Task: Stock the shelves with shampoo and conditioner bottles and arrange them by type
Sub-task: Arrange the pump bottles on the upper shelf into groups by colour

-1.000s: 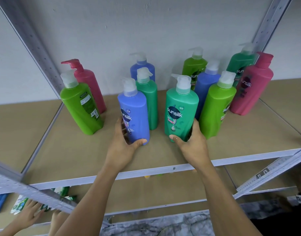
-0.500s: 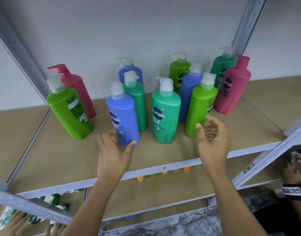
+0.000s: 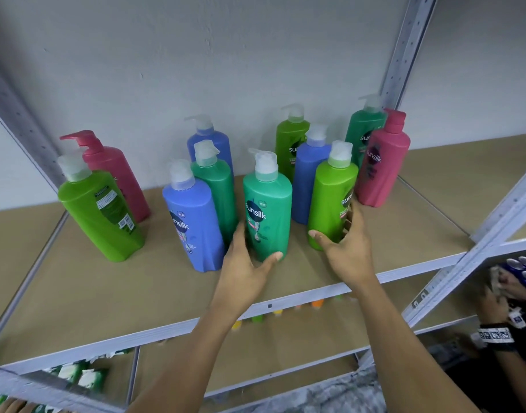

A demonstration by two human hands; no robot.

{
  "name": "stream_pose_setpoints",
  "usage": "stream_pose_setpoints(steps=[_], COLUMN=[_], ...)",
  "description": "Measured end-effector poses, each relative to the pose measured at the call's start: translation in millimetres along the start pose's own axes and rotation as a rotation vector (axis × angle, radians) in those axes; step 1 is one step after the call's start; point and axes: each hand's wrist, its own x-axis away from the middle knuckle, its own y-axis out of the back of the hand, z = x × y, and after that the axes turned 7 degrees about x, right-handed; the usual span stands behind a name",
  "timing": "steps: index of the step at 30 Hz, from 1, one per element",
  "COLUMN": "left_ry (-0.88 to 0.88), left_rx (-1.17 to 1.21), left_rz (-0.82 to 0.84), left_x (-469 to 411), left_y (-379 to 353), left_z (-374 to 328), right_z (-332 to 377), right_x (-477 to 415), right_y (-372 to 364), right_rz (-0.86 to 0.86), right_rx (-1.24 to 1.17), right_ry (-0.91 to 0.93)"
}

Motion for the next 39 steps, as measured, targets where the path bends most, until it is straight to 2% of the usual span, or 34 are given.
stream_pose_setpoints(steps=[6,8,11,12,13,16,18,20,25,32,39], left_ry=[-0.006,-0.014,-0.029,-0.031,-0.032,-0.031,-0.04,-0.037,-0.009,-0.007,-0.037], left_rx=[-0.018,-0.013,-0.024,-0.037,-0.056,-0.183,-0.248,-0.271,-0.257,-0.232,-0.174], left_rz=[0.004,0.002,0.003,0.005,0.01,0.028,0.024,0.026,0.025,0.018,-0.012], left_x=[-15,-18,-26,-28,-30,-33,-32,-30,-34,-33,-25], left_y=[-9,-13,-19,-21,-23,-26,-27,-27,-25,-25,-25], left_z=[1,-1,-6,-7,-7,-7,-6,-5,-1,1,4], right_z=[-11,-12,-15,-13,-12,-7,-11,-18,-41,-60,-43], right_x=[-10,-17,-32,-38,-45,-74,-100,-122,-143,-124,-41], right_y=[17,25,46,55,63,86,94,93,76,70,84], right_rz=[-0.069,-0.007,0.225,0.253,0.219,-0.139,-0.246,-0.194,0.008,-0.068,-0.087], right_rx=[0.003,0.016,0.026,0.041,0.035,0.0,0.089,0.138,-0.062,-0.166,-0.222], right_ry=[-0.025,-0.021,-0.017,-0.041,-0.059,-0.115,-0.127,-0.182,-0.182,-0.199,-0.162])
